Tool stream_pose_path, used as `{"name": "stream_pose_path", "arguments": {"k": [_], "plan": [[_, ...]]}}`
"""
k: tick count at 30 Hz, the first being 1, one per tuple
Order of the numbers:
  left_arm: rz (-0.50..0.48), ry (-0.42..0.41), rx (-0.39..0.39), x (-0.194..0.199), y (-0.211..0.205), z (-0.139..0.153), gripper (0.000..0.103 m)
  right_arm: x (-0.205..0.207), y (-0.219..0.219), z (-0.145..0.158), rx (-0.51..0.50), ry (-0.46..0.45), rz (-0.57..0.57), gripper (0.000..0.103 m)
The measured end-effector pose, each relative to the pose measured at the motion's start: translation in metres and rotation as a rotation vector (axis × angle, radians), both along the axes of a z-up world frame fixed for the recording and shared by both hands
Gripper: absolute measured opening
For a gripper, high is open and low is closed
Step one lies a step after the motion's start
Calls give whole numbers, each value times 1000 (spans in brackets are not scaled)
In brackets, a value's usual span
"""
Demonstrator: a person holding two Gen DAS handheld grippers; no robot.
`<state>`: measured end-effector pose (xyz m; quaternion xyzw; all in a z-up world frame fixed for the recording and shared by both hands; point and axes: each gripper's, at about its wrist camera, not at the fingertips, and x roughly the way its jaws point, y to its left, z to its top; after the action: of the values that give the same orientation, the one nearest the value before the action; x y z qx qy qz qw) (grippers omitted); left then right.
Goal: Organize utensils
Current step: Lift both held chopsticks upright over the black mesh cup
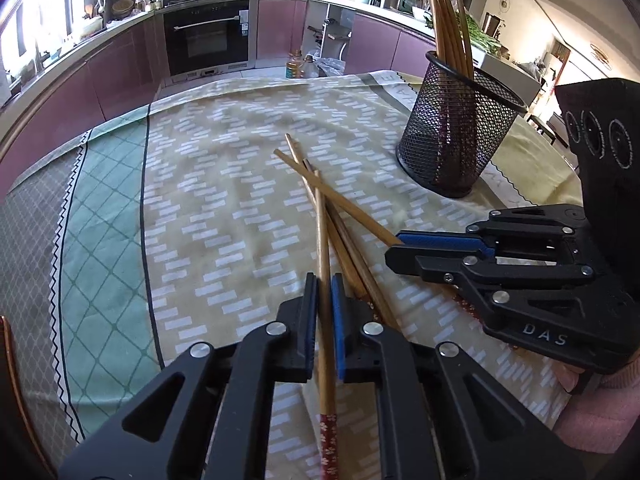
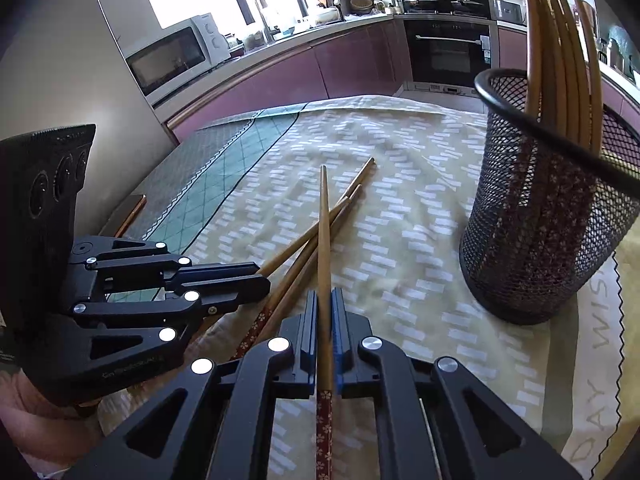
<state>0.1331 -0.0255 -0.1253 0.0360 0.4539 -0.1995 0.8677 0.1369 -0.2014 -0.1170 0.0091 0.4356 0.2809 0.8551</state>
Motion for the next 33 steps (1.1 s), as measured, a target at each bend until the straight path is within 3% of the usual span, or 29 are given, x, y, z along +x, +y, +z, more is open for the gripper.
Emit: {"name": "stream_pose_path", "arguments": {"k": [19, 33], "plan": [[9, -111, -88, -19, 12, 51, 8, -21, -21, 51, 72, -166, 2, 6], [-17, -151, -138, -25, 16, 78, 8, -27, -38, 60, 97, -220, 2, 6]]}}
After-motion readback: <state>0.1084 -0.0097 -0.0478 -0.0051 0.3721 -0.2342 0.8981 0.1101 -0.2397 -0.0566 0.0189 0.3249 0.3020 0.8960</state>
